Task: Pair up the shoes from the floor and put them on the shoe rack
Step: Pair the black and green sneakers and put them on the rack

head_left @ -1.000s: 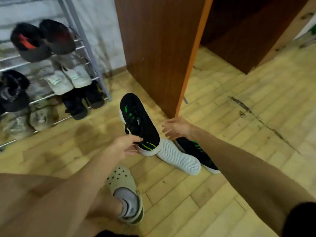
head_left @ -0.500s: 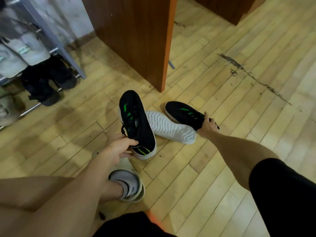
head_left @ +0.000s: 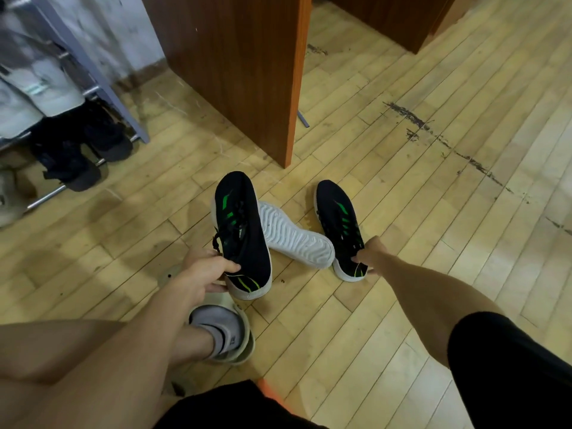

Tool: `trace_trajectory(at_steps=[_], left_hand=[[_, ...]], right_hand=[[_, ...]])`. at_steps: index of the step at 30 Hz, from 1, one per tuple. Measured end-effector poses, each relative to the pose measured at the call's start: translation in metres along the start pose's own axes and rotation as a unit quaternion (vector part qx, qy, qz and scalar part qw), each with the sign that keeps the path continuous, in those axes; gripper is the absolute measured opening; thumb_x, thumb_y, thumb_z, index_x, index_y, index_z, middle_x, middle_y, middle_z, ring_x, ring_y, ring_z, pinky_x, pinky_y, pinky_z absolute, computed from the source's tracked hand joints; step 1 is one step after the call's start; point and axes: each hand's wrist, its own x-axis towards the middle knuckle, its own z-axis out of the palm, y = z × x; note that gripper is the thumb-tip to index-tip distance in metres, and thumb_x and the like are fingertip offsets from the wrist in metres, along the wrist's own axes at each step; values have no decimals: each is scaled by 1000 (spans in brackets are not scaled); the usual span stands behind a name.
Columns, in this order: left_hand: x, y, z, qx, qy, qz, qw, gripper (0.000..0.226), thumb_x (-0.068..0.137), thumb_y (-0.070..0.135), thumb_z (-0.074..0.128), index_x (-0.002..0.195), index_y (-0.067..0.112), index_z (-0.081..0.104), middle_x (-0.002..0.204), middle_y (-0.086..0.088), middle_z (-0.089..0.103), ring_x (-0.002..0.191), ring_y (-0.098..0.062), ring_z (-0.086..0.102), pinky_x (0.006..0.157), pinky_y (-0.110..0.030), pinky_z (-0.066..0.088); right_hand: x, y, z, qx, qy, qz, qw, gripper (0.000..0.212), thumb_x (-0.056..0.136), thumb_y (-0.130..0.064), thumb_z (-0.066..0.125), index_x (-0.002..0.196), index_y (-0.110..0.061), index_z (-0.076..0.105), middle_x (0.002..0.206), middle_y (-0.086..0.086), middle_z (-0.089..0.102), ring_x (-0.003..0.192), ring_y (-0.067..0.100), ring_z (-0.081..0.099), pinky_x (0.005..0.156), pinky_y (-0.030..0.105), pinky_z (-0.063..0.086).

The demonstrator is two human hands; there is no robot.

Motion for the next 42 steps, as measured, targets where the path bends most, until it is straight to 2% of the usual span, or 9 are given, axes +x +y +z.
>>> trace_trajectory(at_steps=[7,11,15,23,30,33,35,39,42], left_hand=[[-14,9,3,-14,-12,-5,1000,28,78,-4,70,102,5,61,106,-15,67,98,-30,64,71,-40,56],[-29,23,6,-29,-22,-2,999,41,82,-5,66,122,-2,56,121,-19,62,114,-34,59,92,-48,52],[-47,39,-7,-38,-14,17,999,49,84,-1,65,131,-1,51,131,-20,57,123,-34,54,88,-42,52],[-111,67,-87,-61,59,83,993,38,88,0,59,125,-1,54,111,-13,59,98,-27,56,87,-38,49],[-181,68,-189,-125,188,146,963,9,82,-4,66,88,-2,60,92,-17,65,83,-30,63,84,-43,54],[-207,68,-237,-173,250,174,937,18,74,-6,72,70,-3,55,79,-22,64,64,-32,63,65,-43,57],[-222,72,-266,-181,280,196,922,21,70,-5,75,72,-1,54,75,-21,56,57,-29,57,59,-39,52],[-240,91,-310,-206,313,235,897,16,70,-5,74,81,-2,62,83,-20,66,67,-31,64,71,-46,59],[-235,114,-338,-234,317,244,886,26,71,-7,73,95,-5,64,95,-22,70,81,-34,68,72,-47,58]], right_hand=[[-31,-6,-23,61,-152,7,986,41,80,3,71,119,4,56,117,19,57,85,32,64,85,44,57],[-51,-21,-47,-28,-97,-36,994,34,79,1,67,111,9,60,114,22,60,88,39,69,83,48,58],[-80,-40,-73,-91,-14,-94,991,25,75,-8,64,97,4,62,80,16,66,72,35,72,58,36,61],[-152,-138,-75,-92,-4,-258,962,25,76,-6,62,97,5,71,91,19,73,83,32,71,70,42,62],[-249,-234,-33,-99,-30,-390,915,29,79,-13,68,107,-7,72,93,13,73,73,25,73,66,38,62],[-297,-277,-18,-78,-52,-443,892,33,83,-10,67,116,-8,69,88,9,70,70,21,71,58,32,59],[-324,-305,-11,-46,-61,-474,877,31,81,-7,68,112,-5,69,85,11,70,71,25,71,60,35,60],[-370,-359,-4,9,-78,-527,846,18,76,-5,67,93,-3,74,76,14,69,62,23,67,65,40,62],[-396,-400,-5,45,-103,-536,837,21,77,0,65,97,2,72,73,13,64,45,13,61,45,24,56]])
